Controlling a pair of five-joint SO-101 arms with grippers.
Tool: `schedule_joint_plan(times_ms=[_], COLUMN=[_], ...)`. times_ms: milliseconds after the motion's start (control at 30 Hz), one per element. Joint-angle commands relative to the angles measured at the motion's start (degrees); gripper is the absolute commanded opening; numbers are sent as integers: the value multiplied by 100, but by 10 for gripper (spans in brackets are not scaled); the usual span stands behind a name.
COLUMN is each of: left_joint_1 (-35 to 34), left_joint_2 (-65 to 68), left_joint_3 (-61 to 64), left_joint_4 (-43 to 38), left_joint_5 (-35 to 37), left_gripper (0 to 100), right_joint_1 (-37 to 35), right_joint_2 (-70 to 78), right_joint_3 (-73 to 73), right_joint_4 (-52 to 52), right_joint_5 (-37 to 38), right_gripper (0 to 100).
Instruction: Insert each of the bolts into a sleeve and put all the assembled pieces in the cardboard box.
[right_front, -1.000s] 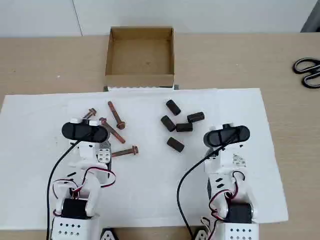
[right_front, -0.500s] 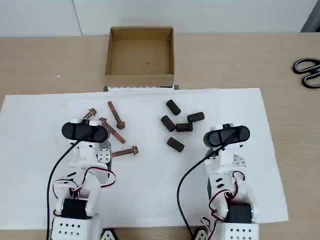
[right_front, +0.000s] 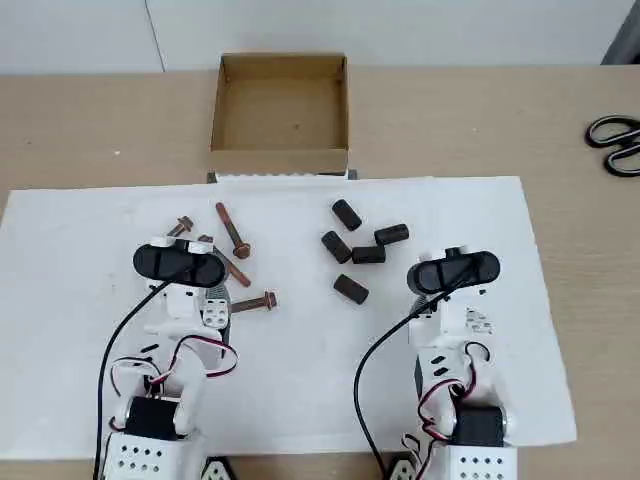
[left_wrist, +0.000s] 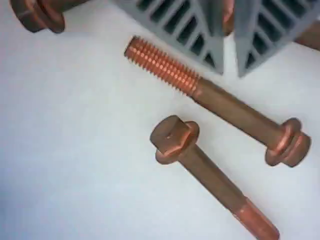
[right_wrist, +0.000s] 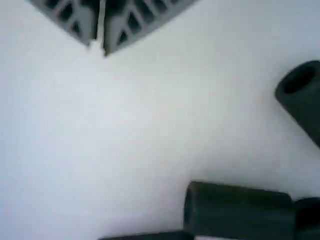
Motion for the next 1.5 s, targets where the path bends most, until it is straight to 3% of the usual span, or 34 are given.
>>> schedule_joint_plan(times_ms=[0,333,533,733,1000,1133,1300,1467], left_joint_1=[88,35,35,35,44,70,53,44], left_joint_2=[-70,-70,-70,-70,-70,-70,-70,-70], left_joint_3=[-22,-48,-119,-110,-110,-110,-110,-110], left_joint_4=[-132,-53,79,97,105,105,105,105], left_joint_5=[-26,9,9,-26,-53,-642,-677,-686], left_gripper=[5,5,5,5,5,5,5,5], right_joint_1=[-13,-4,-48,-48,-101,-576,-1191,-1288], right_joint_2=[-92,620,3099,5736,8259,9174,10422,11670], right_joint_3=[9,-1846,-3789,-5934,-8589,-9556,-10549,-11692], right_joint_4=[13,321,347,725,1859,2484,2993,3389], right_joint_5=[-44,-220,-1319,-1371,246,1204,1398,1477], right_gripper=[2,2,3,4,4,4,15,113])
